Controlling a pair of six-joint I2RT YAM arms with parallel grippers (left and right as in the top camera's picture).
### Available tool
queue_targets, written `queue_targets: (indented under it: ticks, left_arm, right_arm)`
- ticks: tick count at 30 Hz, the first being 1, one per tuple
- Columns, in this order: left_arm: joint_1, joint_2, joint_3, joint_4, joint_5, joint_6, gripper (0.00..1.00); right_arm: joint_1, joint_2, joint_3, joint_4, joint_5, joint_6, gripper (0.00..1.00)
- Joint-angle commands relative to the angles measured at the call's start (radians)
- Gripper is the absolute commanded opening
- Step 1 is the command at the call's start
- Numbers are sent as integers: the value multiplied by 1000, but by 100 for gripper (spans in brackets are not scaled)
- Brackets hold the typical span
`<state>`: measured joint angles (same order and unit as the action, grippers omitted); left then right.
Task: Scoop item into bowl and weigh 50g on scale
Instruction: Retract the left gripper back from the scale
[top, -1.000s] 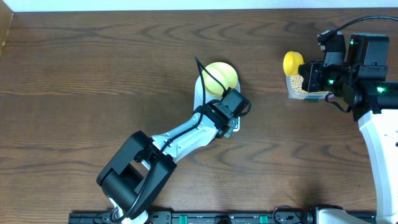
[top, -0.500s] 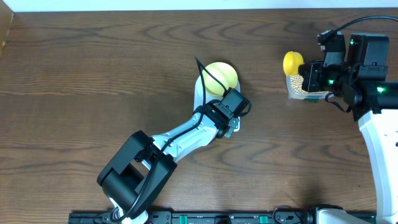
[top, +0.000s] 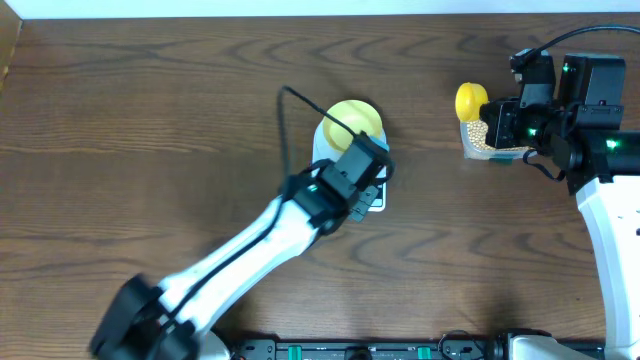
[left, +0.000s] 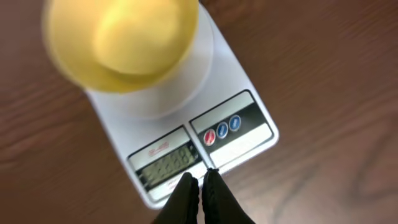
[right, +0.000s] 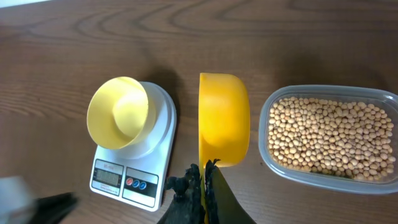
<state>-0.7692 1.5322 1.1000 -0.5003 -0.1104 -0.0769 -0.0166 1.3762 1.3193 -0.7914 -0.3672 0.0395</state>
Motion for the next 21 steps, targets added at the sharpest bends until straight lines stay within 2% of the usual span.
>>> queue_targets:
  ticks: [1, 3, 5, 10, 21]
  left_arm:
    - [0, -100, -2, -48, 2, 13, 8]
    - [0, -146, -2, -69, 2, 13, 17]
    - [0, -188, -2, -85, 2, 13, 21]
    - [0, -242, -2, -98, 2, 13, 22]
    - [0, -244, -2, -179, 2, 13, 23]
  right_arm:
    - [-2, -2, 12, -6, -10, -19, 1]
    - [-2, -2, 12, -6, -10, -18, 1]
    - [-3, -2, 12, -4, -9, -18, 1]
    - [-2, -2, 12, 6, -10, -11, 1]
    - [-2, -2, 12, -5, -9, -11, 1]
